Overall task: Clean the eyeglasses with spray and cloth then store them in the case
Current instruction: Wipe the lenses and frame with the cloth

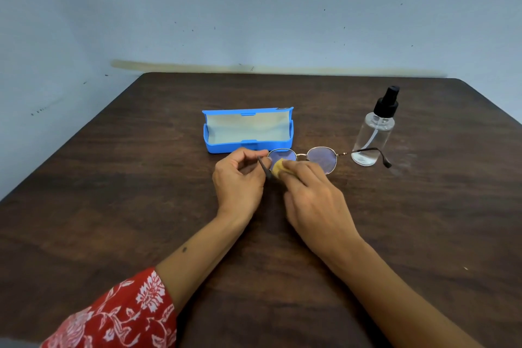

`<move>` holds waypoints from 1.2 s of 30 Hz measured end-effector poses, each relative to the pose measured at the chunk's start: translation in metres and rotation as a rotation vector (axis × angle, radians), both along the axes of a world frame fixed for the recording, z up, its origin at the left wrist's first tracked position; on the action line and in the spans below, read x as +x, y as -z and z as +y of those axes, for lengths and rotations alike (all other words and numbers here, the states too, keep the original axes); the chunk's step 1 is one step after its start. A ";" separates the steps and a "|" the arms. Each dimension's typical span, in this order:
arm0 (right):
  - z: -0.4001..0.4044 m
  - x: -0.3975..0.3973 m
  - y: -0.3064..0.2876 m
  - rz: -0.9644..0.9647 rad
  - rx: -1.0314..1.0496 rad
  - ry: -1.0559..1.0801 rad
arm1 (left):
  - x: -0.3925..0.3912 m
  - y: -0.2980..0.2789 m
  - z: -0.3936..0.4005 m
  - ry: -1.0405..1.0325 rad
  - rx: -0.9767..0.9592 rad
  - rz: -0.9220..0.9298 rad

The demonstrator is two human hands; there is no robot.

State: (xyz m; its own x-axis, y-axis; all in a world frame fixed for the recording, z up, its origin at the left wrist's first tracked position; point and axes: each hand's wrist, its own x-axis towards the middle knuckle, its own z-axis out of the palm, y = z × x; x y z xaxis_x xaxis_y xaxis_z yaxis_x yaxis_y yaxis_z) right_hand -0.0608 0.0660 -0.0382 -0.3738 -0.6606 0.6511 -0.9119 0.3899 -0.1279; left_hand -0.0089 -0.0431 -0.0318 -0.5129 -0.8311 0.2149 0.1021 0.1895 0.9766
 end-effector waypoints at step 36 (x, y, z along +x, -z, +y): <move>-0.003 0.002 -0.001 -0.053 0.015 0.115 | -0.001 0.000 0.000 -0.020 0.011 -0.021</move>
State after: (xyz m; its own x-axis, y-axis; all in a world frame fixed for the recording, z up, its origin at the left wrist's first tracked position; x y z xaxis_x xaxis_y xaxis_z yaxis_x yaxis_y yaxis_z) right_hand -0.0586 0.0626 -0.0376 -0.4810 -0.6211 0.6188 -0.8533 0.4936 -0.1678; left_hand -0.0099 -0.0430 -0.0318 -0.5000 -0.8438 0.1950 0.0782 0.1802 0.9805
